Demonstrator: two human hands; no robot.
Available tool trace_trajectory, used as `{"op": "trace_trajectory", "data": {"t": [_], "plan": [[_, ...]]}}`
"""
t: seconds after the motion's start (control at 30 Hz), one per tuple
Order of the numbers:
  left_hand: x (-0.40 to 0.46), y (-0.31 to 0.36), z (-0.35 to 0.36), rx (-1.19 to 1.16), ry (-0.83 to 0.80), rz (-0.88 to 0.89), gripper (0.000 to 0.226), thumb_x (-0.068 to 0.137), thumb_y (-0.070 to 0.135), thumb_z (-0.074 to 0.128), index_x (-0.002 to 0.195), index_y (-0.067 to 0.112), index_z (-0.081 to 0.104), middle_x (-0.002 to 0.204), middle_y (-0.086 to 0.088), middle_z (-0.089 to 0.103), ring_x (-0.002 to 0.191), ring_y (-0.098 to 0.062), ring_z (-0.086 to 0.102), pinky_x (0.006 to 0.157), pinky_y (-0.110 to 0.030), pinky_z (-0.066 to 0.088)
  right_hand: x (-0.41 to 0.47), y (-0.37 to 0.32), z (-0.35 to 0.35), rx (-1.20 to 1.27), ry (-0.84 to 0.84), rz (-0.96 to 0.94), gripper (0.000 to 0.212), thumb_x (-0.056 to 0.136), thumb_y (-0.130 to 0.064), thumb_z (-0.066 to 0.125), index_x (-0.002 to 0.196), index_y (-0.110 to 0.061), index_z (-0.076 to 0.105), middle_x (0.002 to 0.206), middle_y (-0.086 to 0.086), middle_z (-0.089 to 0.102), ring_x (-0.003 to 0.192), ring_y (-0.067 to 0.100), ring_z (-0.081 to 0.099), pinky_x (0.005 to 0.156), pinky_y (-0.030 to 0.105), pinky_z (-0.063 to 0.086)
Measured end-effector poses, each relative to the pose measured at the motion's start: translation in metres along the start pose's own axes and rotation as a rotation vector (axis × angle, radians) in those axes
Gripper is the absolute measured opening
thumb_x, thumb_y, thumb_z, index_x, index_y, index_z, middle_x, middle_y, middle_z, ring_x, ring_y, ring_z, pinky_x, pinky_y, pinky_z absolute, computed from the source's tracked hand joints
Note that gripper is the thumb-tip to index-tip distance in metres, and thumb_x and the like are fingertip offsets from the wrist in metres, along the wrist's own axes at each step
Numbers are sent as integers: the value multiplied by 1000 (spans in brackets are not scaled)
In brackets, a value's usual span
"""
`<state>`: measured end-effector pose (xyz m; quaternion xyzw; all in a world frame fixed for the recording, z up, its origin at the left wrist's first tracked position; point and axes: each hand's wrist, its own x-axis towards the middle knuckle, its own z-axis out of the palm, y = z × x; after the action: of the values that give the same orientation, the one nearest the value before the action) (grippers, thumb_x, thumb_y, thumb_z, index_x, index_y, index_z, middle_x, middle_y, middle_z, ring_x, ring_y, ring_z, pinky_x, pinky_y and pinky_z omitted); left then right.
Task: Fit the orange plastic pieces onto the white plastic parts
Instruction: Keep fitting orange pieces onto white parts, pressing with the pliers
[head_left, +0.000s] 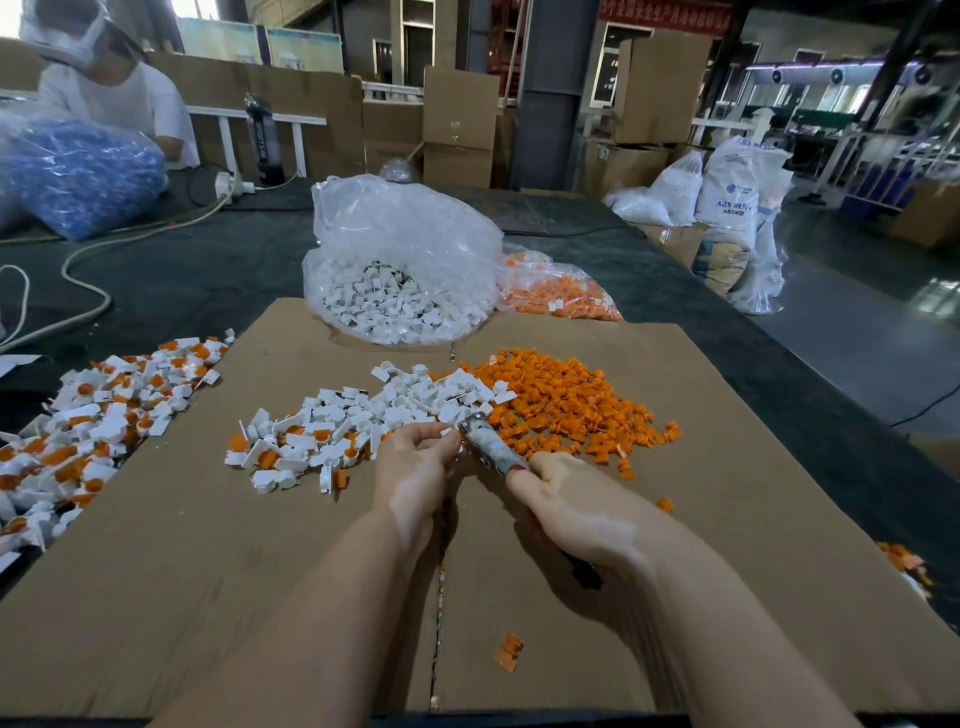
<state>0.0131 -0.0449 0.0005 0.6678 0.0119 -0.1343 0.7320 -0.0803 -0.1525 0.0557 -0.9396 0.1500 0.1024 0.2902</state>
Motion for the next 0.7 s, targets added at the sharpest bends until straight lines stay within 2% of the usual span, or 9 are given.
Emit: {"op": "trace_trajectory", "data": {"t": [0.13,0.27,0.37,0.47,0.6,0.7], "plan": [[-1,1,-2,-42,-13,-13,8,91,4,55,99,3,59,73,-8,59,46,-1,57,41,-12,43,2,0,0,31,-7,14,29,97,-40,32,82,-18,45,78,0,42,68,14,41,58,30,31],[-1,1,-4,-86,-27,-41,13,91,3,55,103,1,58,76,-9,62,61,-12,60,46,-16,48,2,0,2,11,-14,5,32,97,-42,30,87,-18,47,82,-1,44,73,14,44,61,30,32],[0,1,-4,-97,-23,-44,16,91,2,54,106,-3,57,76,-11,62,62,-15,59,49,-18,50,3,0,5,-7,28,-17,33,97,-46,30,82,-20,43,79,-2,42,67,13,42,55,28,30],[2,0,-5,-73,-14,-47,19,90,2,55,108,-5,57,79,-14,62,64,-17,57,59,-25,48,4,-1,11,17,65,-14,32,97,-47,32,77,-23,39,76,-3,43,64,12,41,53,28,29],[1,0,-7,-76,-18,-49,19,91,2,54,108,-5,57,87,-19,62,65,-18,58,58,-25,47,6,0,17,35,110,-10,29,97,-46,35,79,-24,40,78,-4,46,66,11,43,56,28,33],[0,0,-6,-68,-19,-43,18,91,3,54,107,-3,57,86,-17,63,64,-16,58,54,-22,47,7,0,22,21,163,-15,28,96,-46,37,82,-22,41,77,-5,46,65,10,43,55,28,33]]}}
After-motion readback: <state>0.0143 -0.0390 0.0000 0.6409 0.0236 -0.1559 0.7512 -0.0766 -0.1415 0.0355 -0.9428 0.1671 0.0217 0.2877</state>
